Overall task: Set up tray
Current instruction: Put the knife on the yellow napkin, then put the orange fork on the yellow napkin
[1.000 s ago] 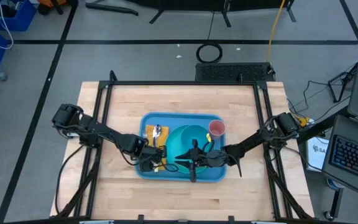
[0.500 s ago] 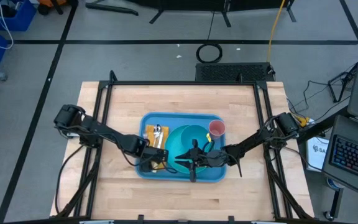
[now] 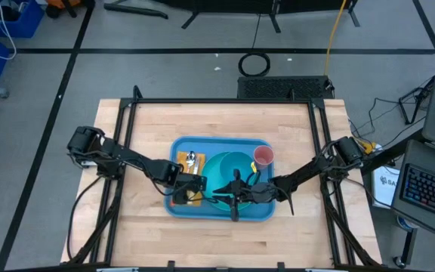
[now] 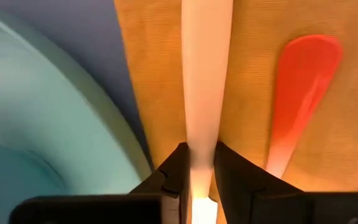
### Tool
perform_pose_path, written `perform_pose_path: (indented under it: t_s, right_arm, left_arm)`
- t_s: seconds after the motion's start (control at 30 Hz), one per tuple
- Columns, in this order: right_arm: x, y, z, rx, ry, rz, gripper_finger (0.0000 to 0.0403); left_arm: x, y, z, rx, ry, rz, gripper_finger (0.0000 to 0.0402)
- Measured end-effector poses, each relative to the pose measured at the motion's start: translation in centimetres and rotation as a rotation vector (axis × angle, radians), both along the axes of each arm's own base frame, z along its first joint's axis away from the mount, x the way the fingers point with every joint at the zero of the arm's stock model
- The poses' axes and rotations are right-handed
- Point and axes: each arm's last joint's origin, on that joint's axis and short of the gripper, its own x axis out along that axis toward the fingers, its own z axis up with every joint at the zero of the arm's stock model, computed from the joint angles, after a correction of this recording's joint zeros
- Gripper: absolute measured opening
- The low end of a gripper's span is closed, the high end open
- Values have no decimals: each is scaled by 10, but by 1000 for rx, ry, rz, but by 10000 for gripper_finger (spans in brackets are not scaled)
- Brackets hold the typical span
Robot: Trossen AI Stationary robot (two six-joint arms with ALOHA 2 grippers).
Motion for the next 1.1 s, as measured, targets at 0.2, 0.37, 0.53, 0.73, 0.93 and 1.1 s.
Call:
perform_pose_path:
  t_s: [0.2,0.37,0.53,0.73,0.93,1.1]
  right_arm:
    - [0,0,0,-2,0,0,70]
    - [0,0,0,-2,1,0,70]
    - [0,0,0,-3,4,0,70]
    - [0,0,-1,-3,5,0,70]
    - [0,0,-1,-3,6,0,70]
    - [0,0,-1,-2,6,1,70]
  left_arm:
    - [3,-1,1,-31,-32,23,82]
    - [3,-1,1,-60,-35,81,72]
    - [3,0,1,-104,-41,186,69]
    - [3,-2,1,-111,-47,189,85]
    - [3,-3,1,-103,-54,209,87]
    - [1,-6,1,-46,-70,252,87]
